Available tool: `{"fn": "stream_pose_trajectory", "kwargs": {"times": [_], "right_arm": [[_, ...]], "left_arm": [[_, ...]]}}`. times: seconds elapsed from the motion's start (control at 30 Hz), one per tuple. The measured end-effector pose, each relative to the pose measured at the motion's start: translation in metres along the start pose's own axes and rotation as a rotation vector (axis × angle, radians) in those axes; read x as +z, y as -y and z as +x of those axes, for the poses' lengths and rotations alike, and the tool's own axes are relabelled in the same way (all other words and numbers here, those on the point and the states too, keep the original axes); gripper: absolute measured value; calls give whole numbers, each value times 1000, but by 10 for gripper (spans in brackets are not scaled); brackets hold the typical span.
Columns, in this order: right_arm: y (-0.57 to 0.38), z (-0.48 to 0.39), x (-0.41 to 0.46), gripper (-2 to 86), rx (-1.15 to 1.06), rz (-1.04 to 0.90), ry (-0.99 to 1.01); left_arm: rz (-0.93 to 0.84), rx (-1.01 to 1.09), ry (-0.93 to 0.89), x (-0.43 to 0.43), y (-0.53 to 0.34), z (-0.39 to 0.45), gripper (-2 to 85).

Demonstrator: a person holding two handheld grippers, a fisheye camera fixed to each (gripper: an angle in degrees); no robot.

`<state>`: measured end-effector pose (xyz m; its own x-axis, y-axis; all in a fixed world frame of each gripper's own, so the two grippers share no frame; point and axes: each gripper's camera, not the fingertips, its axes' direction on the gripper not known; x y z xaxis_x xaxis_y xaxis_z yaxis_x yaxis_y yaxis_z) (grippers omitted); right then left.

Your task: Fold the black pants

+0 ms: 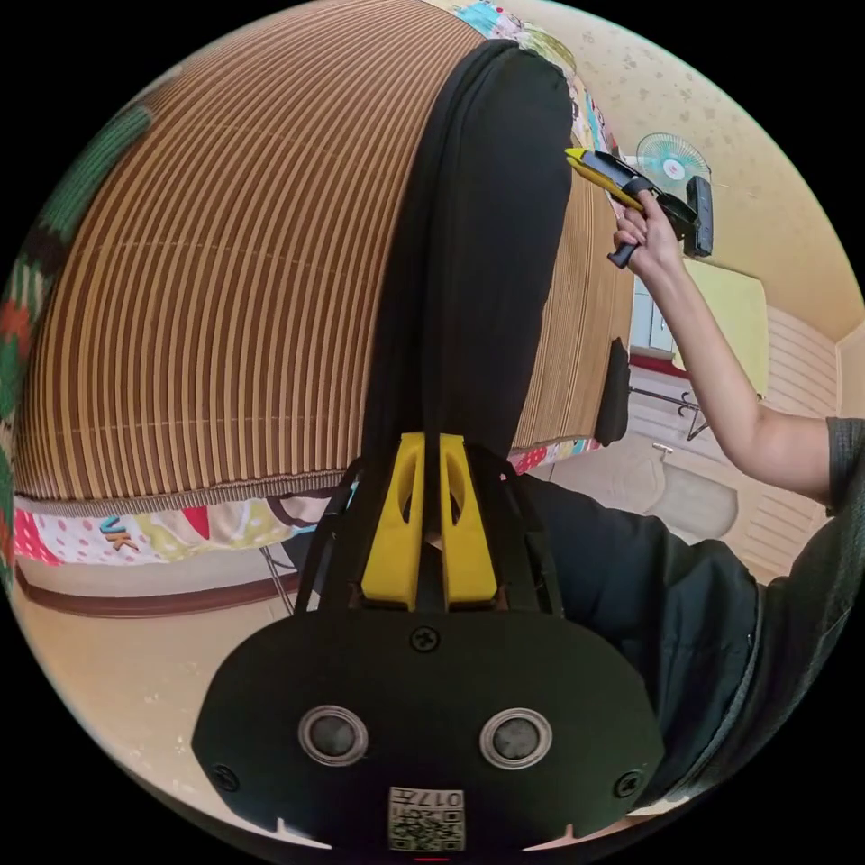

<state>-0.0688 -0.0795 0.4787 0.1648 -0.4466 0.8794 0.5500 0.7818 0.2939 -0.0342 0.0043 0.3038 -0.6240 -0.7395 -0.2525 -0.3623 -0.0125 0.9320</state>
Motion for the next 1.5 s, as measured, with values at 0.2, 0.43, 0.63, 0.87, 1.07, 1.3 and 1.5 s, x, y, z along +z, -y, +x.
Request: {"fn": "stream_pose_trajectory", "kwargs": {"times": [0.2,0.43,0.63,0.87,1.07,1.3,1.5], "right_arm": [[70,-37,41,112,43,88,31],[186,-51,125,101,132,69,-183],[168,-52,99,40,113,239,-181],[193,-54,111,39,64,230,-143],[143,-25,90,69,24,206,82],[-55,8,55,97,216,-106,-117],[-146,-3,85,90,351,-385,65]], "left_arm": [[-38,92,-35,-12,-4,20,14],[11,195,-158,-35,-24,42,11],[22,167,-261,-46,-29,38,9],[21,167,-235,-64,-32,43,8],[-7,104,-166,-62,-18,40,12],[-70,55,-88,-48,-8,58,14],[-134,79,-6,-42,5,82,10]]}}
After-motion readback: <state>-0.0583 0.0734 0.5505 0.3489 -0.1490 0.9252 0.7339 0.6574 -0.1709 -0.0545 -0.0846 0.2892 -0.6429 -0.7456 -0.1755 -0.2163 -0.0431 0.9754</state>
